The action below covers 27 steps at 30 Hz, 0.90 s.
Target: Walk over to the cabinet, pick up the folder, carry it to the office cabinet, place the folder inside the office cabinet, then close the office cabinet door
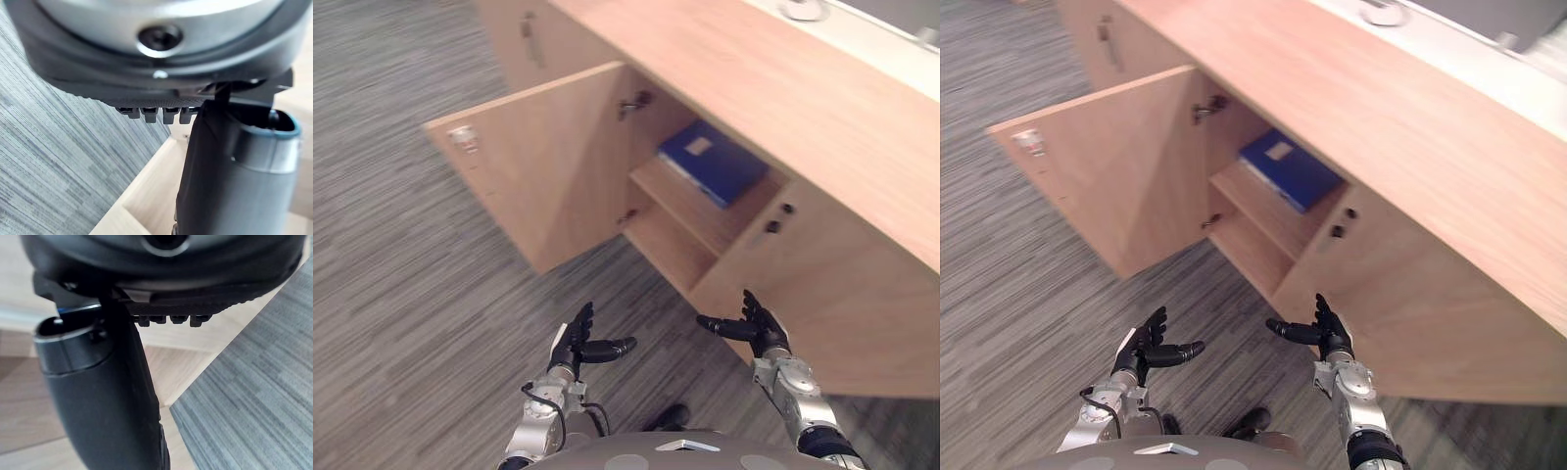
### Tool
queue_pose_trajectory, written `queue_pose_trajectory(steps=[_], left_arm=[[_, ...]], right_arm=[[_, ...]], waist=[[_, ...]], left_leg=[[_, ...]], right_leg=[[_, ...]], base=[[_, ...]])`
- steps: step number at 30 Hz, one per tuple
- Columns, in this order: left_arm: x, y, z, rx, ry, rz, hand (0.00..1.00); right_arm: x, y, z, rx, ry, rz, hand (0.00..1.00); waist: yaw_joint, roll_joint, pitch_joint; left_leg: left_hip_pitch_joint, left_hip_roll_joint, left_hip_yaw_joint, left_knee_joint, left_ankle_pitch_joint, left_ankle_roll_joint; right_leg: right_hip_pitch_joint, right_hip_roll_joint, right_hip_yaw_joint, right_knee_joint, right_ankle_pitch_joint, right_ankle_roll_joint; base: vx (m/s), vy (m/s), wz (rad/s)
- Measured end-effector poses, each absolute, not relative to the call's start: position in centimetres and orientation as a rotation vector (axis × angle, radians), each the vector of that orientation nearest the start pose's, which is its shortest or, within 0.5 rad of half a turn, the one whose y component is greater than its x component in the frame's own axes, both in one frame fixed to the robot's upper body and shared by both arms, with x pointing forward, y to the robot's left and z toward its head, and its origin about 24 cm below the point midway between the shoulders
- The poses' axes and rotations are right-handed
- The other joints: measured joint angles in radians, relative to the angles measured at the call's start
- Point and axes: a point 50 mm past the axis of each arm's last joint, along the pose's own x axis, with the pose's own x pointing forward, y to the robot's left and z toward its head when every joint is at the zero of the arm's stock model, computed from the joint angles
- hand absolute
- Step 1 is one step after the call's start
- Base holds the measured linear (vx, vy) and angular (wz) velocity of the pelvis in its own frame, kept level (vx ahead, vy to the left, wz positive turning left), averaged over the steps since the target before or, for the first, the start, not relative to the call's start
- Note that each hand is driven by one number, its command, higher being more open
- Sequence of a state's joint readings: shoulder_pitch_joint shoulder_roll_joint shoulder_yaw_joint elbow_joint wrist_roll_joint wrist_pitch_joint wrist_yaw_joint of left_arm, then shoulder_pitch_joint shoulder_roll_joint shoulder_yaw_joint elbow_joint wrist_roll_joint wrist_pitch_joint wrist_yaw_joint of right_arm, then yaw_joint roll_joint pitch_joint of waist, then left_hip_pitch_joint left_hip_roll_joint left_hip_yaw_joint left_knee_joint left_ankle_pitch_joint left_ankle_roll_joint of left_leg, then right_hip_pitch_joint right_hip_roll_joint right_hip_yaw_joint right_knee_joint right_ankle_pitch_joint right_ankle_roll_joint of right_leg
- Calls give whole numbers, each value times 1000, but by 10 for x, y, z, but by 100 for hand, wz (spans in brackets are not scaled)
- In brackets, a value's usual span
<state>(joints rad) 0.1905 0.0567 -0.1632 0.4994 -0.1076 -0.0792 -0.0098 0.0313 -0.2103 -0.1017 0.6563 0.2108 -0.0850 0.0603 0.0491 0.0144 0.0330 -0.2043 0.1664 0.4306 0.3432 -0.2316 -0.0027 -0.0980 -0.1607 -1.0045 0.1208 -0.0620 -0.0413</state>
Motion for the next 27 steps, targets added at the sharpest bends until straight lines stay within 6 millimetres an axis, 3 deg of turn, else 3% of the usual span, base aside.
queue_pose_trajectory(steps=[5, 9, 13, 17, 21, 27], left_arm=[[156, 147, -102, -4, 636, -87, 100], [137, 162, -110, 17, 697, -48, 100], [116, 175, -117, -68, 745, 104, 100], [91, 211, -120, -219, 758, 420, 100], [79, 240, -116, -236, 734, 623, 100], [81, 246, -111, -256, 691, 679, 100]], right_arm=[[185, -239, -92, 78, 588, -230, 100], [178, -234, -101, 113, 624, -249, 100], [180, -228, -102, 133, 624, -240, 100], [176, -223, -106, 143, 644, -230, 100], [178, -220, -106, 153, 638, -213, 100], [182, -219, -104, 149, 628, -206, 100]], waist=[[-10, -13, 0], [-14, -14, 2], [-3, -19, 5], [3, -29, 15], [11, -33, 30], [23, -30, 65]], left_leg=[[28, -124, -111, -204, 119, 21], [89, -138, -145, -241, 129, 19], [112, -145, -142, -261, 129, 18], [153, -147, -149, -270, 129, 18], [177, -149, -149, -281, 129, 18], [207, -160, -158, -278, 130, 20]], right_leg=[[16, -66, -79, 4, 46, 54], [68, -90, -65, 31, 47, 56], [73, -104, -55, 50, 47, 56], [98, -122, -19, 91, 47, 56], [102, -132, 34, 114, 47, 56], [99, -188, 77, 225, 44, 55]], base=[[19, 137, 93], [62, 49, 31], [35, 30, -3], [30, 29, 5], [0, 0, 0], [-18, 25, 5]])
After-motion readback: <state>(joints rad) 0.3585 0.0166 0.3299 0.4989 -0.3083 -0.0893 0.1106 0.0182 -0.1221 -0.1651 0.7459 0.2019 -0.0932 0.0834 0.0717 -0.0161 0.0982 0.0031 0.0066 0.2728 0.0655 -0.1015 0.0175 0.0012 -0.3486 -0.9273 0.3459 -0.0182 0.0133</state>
